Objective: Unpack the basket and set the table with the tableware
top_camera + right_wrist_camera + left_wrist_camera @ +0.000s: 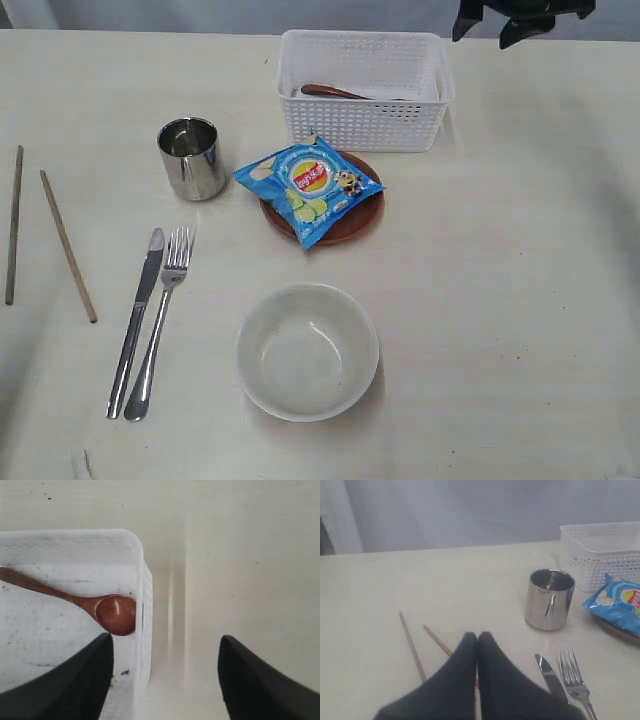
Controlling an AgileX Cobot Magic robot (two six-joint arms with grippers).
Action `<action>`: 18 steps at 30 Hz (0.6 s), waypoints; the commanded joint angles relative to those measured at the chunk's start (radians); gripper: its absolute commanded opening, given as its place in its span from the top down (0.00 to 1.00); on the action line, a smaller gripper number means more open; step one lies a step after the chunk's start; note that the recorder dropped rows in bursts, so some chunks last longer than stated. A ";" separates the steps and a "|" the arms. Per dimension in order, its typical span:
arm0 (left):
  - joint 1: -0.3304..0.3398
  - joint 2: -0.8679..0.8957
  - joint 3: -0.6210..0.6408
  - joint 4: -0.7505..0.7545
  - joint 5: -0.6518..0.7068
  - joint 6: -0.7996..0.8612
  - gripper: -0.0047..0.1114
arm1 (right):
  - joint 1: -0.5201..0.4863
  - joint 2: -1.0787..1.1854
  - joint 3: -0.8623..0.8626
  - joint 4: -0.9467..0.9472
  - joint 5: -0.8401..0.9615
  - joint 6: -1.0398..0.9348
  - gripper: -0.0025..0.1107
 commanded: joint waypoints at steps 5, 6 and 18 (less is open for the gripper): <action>0.003 -0.003 0.004 0.003 -0.003 0.000 0.96 | 0.003 0.210 -0.203 0.029 0.094 -0.034 0.66; 0.003 -0.003 0.004 0.003 -0.003 0.000 0.96 | 0.003 0.221 -0.203 0.029 0.094 -0.034 0.75; 0.003 -0.003 0.004 0.003 -0.003 0.000 0.96 | -0.097 0.172 -0.203 -0.046 0.162 -0.029 0.98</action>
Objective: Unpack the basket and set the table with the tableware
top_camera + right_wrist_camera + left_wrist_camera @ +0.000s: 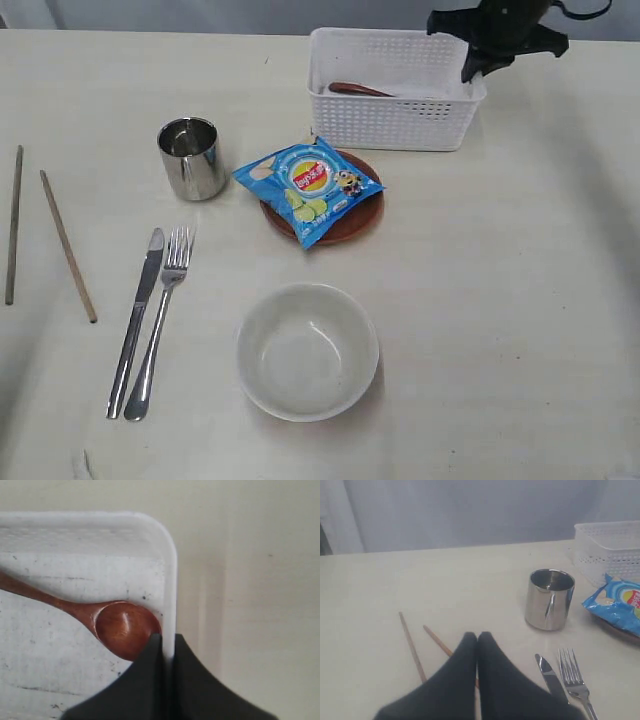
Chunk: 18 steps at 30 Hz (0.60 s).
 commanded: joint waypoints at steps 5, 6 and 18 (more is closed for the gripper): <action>0.003 -0.003 0.004 0.003 -0.003 0.000 0.96 | -0.143 -0.097 0.029 -0.088 0.172 -0.093 0.98; 0.003 -0.003 0.004 0.003 -0.003 0.000 0.96 | -0.160 -0.117 0.060 -0.077 0.172 -0.107 0.98; 0.003 -0.003 0.004 0.003 -0.003 0.000 0.96 | -0.253 -0.590 0.689 -0.025 -0.174 -0.256 0.98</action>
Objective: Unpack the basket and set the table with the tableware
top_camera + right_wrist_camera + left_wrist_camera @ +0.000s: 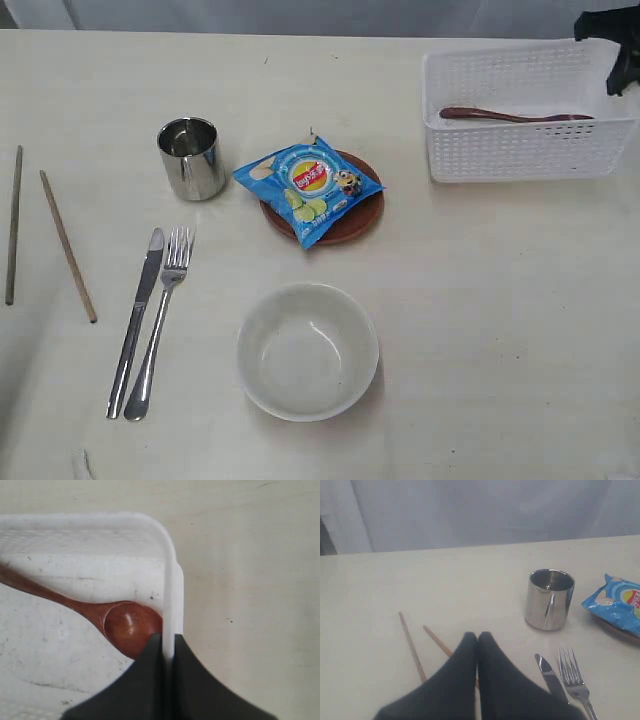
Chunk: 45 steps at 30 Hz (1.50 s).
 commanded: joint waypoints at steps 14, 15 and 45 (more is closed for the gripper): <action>0.003 -0.003 0.004 0.003 -0.003 0.000 0.96 | -0.015 -0.297 0.642 -0.192 -0.281 0.061 0.98; 0.003 -0.003 0.004 0.003 -0.003 0.000 0.96 | -0.015 -0.297 0.644 -0.192 -0.283 0.063 0.98; 0.003 -0.003 0.004 0.003 -0.003 0.000 0.96 | 0.367 -0.104 0.289 -0.065 0.083 -0.571 0.54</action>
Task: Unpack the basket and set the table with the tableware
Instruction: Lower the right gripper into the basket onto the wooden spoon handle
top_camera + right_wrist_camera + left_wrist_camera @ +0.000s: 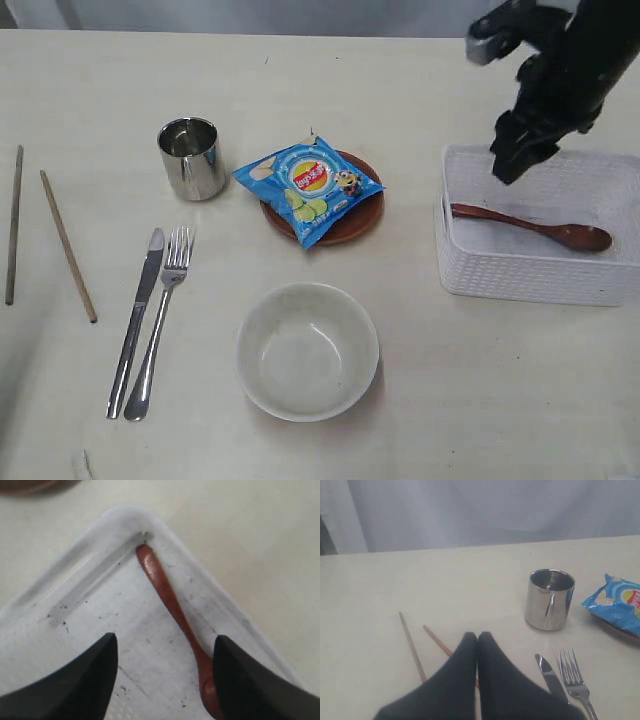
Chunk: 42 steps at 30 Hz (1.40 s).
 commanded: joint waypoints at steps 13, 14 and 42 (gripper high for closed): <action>0.003 -0.003 0.004 0.003 -0.003 0.000 0.96 | 0.046 0.125 -0.001 -0.091 -0.052 -0.135 0.56; 0.003 -0.003 0.004 0.003 -0.003 0.000 0.96 | 0.046 0.134 -0.001 -0.091 -0.042 -0.149 0.56; 0.003 -0.003 0.004 0.003 -0.003 0.000 0.96 | 0.046 0.235 0.066 -0.159 -0.196 -0.182 0.73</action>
